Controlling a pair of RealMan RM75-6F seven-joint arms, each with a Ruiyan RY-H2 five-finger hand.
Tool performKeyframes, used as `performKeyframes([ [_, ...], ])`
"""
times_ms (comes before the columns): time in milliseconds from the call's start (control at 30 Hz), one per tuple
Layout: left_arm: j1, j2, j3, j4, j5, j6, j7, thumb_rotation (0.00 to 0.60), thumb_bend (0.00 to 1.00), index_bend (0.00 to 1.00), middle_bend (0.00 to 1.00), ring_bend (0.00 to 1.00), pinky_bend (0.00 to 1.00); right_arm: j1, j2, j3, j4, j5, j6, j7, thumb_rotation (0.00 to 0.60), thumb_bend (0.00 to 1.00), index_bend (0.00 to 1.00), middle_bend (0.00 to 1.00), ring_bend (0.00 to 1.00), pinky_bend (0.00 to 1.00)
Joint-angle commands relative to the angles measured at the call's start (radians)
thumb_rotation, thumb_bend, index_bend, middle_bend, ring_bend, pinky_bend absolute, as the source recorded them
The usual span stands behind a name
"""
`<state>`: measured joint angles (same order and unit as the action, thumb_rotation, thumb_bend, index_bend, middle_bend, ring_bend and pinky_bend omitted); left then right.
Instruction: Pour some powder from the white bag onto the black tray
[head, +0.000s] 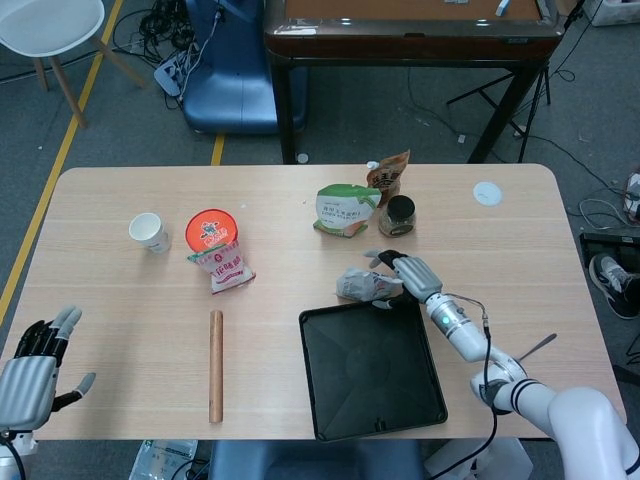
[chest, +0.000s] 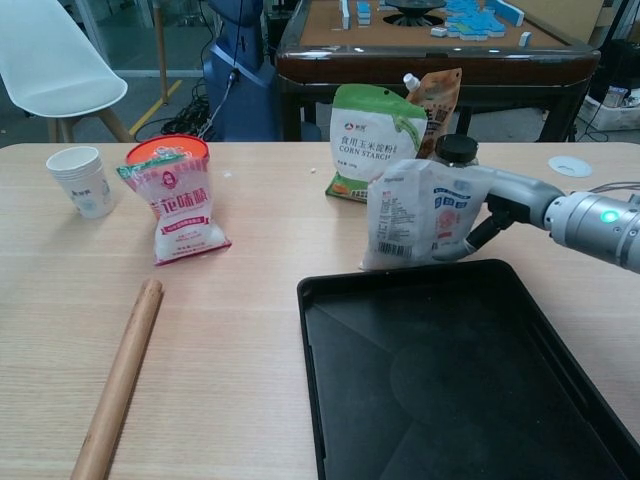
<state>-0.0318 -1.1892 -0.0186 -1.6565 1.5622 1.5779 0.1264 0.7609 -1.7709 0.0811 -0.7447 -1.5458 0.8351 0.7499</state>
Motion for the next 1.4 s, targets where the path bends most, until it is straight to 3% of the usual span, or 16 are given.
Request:
performKeyframes([
  [33,0.001,0.0,0.0,-0.001,-0.002,0.0,0.001,0.6,0.21,0.07,0.09,0.13,0.08,0.01,-0.034,-0.018,0.045,-0.01,-0.002,0.04,0.6,0.0,0.2,0.32,0.18,0.21],
  [100,0.001,0.001,0.0,-0.002,-0.001,0.0,0.004,0.6,0.21,0.07,0.09,0.13,0.08,0.016,-0.054,-0.025,0.077,-0.014,-0.003,0.072,0.6,0.04,0.22,0.33,0.19,0.22],
  [267,0.002,0.003,-0.002,-0.006,0.001,0.003,0.006,0.6,0.21,0.07,0.09,0.13,0.08,0.032,-0.08,-0.041,0.135,-0.021,-0.017,0.12,0.6,0.27,0.32,0.4,0.26,0.27],
  [400,0.004,0.004,-0.001,-0.006,0.001,0.005,0.006,0.6,0.21,0.07,0.09,0.13,0.08,0.045,-0.085,-0.052,0.162,-0.028,-0.026,0.157,0.6,0.38,0.39,0.45,0.31,0.32],
  [633,0.003,0.003,-0.002,-0.005,0.003,0.005,0.005,0.6,0.21,0.07,0.09,0.13,0.08,0.065,-0.082,-0.05,0.193,-0.029,-0.008,0.16,0.6,0.57,0.54,0.57,0.47,0.53],
  [767,0.005,0.008,-0.005,-0.006,0.002,0.008,0.004,0.6,0.21,0.07,0.09,0.13,0.08,0.074,-0.028,-0.057,0.161,-0.05,0.041,0.112,0.6,0.66,0.61,0.63,0.55,0.64],
  [967,0.002,0.003,-0.005,0.0,0.003,0.004,-0.002,0.6,0.21,0.07,0.09,0.13,0.08,0.089,0.144,-0.084,-0.017,-0.108,0.118,-0.086,0.6,0.76,0.69,0.69,0.63,0.7],
  [1200,-0.006,-0.007,-0.006,0.007,0.01,-0.003,-0.006,0.6,0.21,0.07,0.09,0.13,0.08,0.094,0.38,-0.102,-0.334,-0.179,0.183,-0.511,0.6,0.81,0.78,0.77,0.73,0.79],
  [1400,-0.01,-0.012,-0.006,0.015,0.011,-0.009,-0.014,0.6,0.21,0.07,0.09,0.13,0.08,0.095,0.469,-0.115,-0.453,-0.233,0.2,-0.757,0.6,0.82,0.82,0.82,0.78,0.83],
])
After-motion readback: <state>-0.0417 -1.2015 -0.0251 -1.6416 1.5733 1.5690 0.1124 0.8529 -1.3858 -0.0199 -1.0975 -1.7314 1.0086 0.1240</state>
